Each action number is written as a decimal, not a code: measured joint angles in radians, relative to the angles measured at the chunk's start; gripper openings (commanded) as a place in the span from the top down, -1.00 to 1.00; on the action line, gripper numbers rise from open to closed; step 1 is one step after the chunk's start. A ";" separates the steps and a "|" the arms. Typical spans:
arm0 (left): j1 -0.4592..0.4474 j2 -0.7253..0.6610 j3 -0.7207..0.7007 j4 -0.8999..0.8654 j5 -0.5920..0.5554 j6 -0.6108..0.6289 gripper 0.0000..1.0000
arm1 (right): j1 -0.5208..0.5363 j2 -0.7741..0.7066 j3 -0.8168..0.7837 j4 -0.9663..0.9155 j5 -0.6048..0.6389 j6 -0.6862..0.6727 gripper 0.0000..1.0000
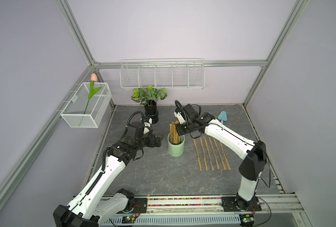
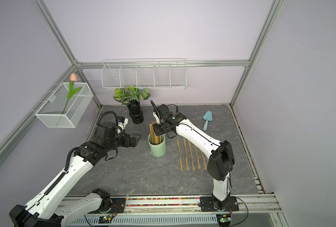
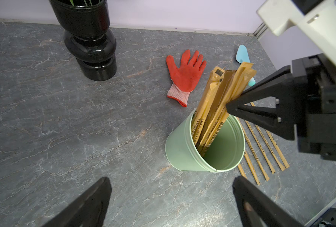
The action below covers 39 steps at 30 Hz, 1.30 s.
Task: Take the straws out of the storage container
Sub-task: Pick up the straw from the container.
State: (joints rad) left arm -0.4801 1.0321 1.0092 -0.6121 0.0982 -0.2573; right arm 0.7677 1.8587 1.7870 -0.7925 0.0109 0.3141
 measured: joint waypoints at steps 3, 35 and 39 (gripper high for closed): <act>0.000 0.000 0.000 0.000 0.000 0.000 -0.99 | 0.000 -0.003 0.000 -0.002 0.000 0.000 0.70; 0.000 0.000 0.000 0.000 0.000 0.000 -0.99 | 0.001 -0.117 0.073 -0.082 0.025 -0.032 0.82; 0.000 0.000 0.000 0.000 0.000 0.000 -0.99 | -0.001 -0.156 0.135 -0.096 0.025 -0.039 0.82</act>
State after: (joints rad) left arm -0.4801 1.0321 1.0092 -0.6121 0.0982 -0.2573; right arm 0.7666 1.7027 1.9224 -0.8883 0.0360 0.2756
